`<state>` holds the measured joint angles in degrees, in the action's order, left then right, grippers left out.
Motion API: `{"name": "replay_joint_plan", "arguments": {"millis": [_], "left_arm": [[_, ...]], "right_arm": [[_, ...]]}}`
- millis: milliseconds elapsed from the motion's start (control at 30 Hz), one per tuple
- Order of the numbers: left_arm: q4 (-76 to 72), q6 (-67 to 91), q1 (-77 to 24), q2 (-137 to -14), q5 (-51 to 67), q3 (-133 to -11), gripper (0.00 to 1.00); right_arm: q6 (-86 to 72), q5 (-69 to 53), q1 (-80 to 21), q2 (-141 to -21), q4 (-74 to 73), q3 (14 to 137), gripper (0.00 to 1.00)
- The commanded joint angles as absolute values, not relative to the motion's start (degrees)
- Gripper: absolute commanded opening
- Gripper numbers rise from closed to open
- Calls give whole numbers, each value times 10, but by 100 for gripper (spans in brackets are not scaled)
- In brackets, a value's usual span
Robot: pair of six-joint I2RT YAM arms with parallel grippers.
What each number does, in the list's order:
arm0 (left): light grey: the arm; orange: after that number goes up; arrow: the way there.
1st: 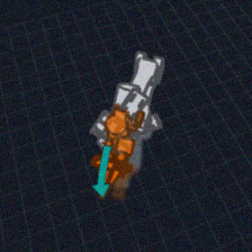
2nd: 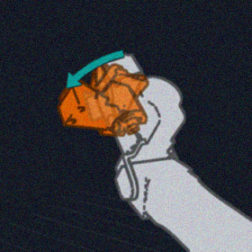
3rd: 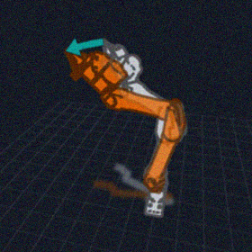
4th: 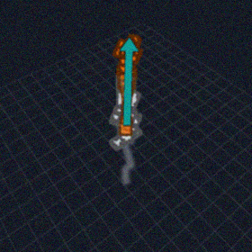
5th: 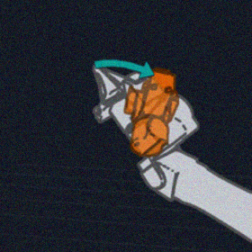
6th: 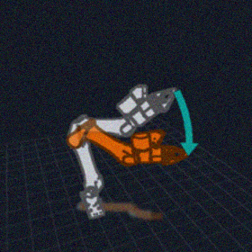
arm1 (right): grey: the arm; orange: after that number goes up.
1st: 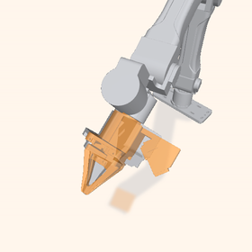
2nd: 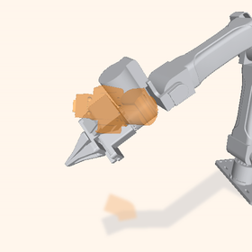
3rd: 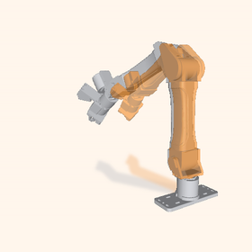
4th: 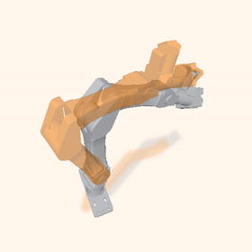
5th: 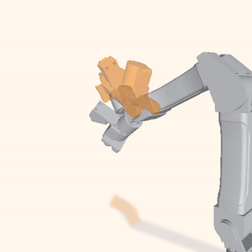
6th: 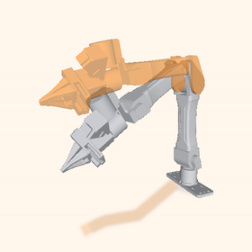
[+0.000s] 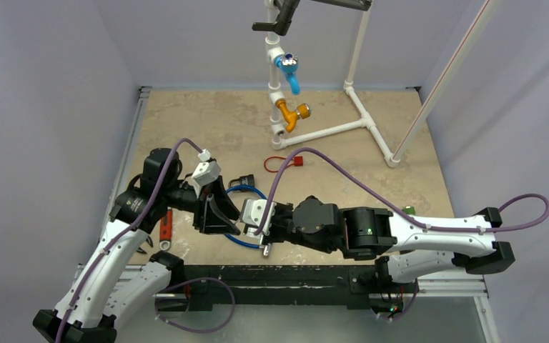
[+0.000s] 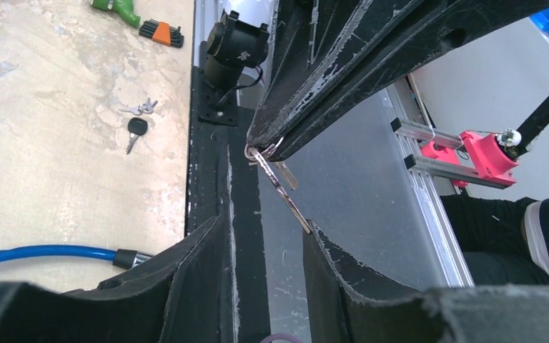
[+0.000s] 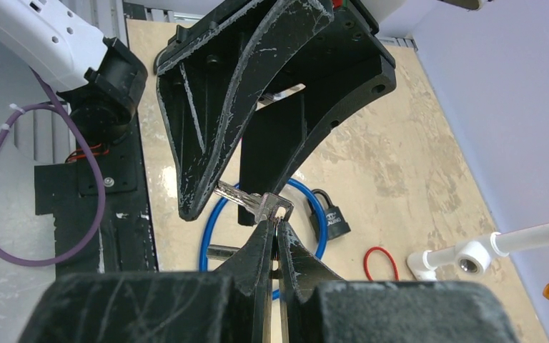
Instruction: Unlock with the key
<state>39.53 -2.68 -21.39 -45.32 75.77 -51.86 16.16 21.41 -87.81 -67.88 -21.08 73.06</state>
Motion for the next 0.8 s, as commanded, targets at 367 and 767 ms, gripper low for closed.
{"name": "replay_joint_plan", "arguments": {"millis": [367,767], "left_arm": [[404,-47,-229,-441,826,-522,48],[325,43,-231,-439,715,-521,19]], "right_arm": [[155,227,-884,-684,-192,753,0],[155,233,-884,-693,-197,764,0]]}}
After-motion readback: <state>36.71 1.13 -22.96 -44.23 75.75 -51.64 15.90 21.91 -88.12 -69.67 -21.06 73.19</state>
